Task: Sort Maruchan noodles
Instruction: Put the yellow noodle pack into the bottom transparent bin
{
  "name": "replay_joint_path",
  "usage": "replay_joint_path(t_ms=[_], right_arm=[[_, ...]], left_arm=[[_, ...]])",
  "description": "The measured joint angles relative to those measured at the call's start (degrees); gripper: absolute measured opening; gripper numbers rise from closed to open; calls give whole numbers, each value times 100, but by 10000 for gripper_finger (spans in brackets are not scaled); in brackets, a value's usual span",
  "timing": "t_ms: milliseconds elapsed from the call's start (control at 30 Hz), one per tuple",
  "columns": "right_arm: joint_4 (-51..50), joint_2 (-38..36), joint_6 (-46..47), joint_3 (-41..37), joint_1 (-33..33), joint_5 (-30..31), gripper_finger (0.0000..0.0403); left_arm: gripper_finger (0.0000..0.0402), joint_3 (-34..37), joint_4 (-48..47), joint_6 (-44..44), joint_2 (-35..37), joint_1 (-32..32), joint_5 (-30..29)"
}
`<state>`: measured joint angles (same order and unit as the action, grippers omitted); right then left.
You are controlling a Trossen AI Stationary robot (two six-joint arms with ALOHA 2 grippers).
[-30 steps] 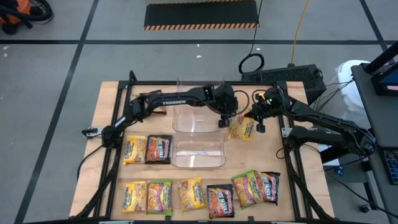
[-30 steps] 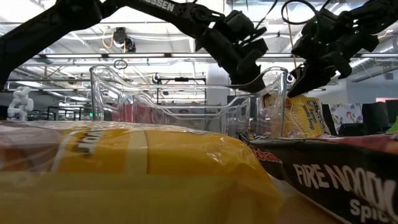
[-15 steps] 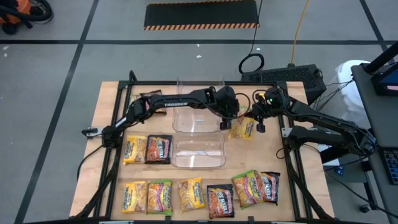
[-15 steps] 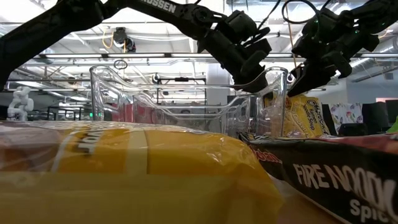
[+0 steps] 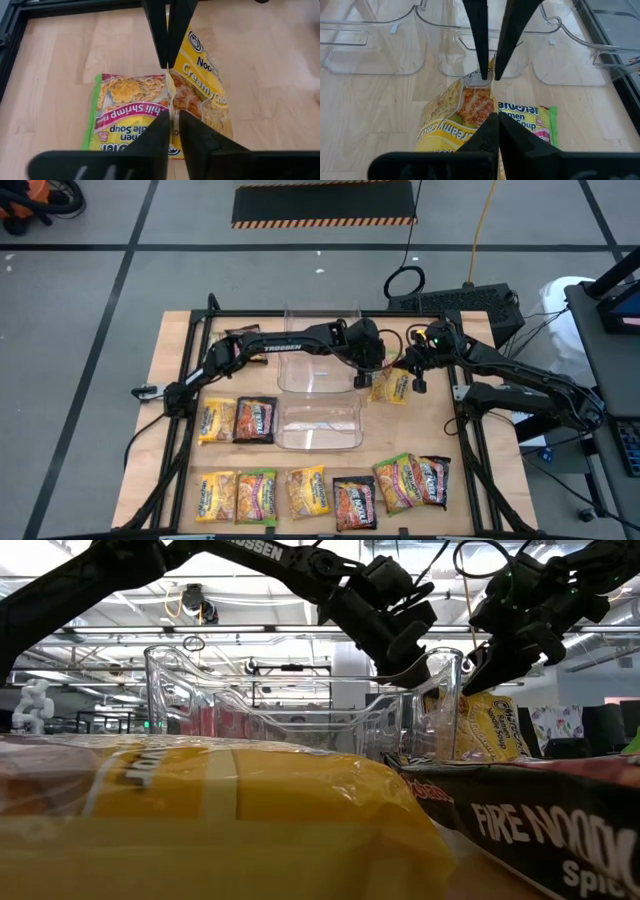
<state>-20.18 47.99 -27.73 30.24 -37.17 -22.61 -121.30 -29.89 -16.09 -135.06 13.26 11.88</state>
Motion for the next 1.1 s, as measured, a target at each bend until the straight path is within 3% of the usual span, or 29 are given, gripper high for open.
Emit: replay_joint_path(t_ms=[100, 800, 1100], right_arm=[[0, 0, 0, 0, 0, -2, 0], [3, -92, 17, 0, 1, 0, 0], [188, -221, 472, 0, 1, 2, 0]], left_arm=[[7, 0, 0, 14, 0, 0, -52], [2, 0, 0, 158, 2, -140, -208], [1, 0, -2, 141, 11, -144, -203]])
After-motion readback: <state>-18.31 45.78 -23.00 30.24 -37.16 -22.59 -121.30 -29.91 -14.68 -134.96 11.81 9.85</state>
